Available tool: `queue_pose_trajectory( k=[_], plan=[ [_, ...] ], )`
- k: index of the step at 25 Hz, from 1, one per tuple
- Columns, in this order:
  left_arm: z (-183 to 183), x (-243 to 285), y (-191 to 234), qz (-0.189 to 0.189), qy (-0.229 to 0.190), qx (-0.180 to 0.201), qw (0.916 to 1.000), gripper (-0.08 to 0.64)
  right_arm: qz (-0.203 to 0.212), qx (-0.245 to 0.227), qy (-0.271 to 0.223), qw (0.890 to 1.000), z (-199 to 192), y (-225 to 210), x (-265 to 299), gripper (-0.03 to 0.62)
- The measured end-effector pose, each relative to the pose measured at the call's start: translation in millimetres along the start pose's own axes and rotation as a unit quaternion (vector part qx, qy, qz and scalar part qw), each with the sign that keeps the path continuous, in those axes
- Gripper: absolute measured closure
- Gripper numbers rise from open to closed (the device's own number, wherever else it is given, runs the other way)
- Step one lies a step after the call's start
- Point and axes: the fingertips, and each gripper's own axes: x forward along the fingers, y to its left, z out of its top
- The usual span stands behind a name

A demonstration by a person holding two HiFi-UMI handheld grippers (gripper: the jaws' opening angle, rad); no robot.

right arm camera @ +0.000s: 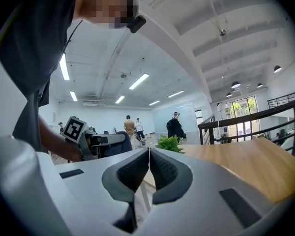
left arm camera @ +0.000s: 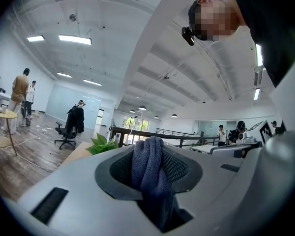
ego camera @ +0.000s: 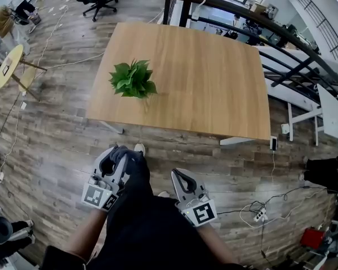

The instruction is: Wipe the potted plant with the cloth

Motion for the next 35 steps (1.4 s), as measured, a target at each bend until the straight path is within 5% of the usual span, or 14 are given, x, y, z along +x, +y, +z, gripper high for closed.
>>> queue_pose_trajectory(
  k=[8,13,17,22,26,30,35],
  plan=[
    [19,58,94,-0.005,-0.006,0.003,1.0000,0.422,0.021,-0.061,-0.041,0.997,34,-35,138,0.574],
    [-8,70,148,-0.006,0.032,0.032,0.9990,0.422,0.033,-0.051,0.006,0.998,10,-57,204,0.569],
    [-43,88,176,-0.032,0.059,0.049,0.9966,0.422,0.013,-0.045,0.015,0.999,-8,-84,228,0.558],
    [-51,122,184,-0.052,0.062,0.068,0.9945,0.422,0.039,-0.047,0.001,0.998,-19,-102,257,0.557],
    [-45,142,192,-0.027,0.059,0.038,0.9972,0.422,0.064,-0.069,0.008,0.996,-18,-115,269,0.557],
    [-55,149,207,-0.013,0.063,0.036,0.9972,0.422,0.037,-0.027,-0.032,0.998,-16,-128,275,0.555],
    [-29,153,215,0.039,0.044,-0.005,0.9982,0.422,0.055,-0.041,0.080,0.994,-48,-154,266,0.368]
  ],
)
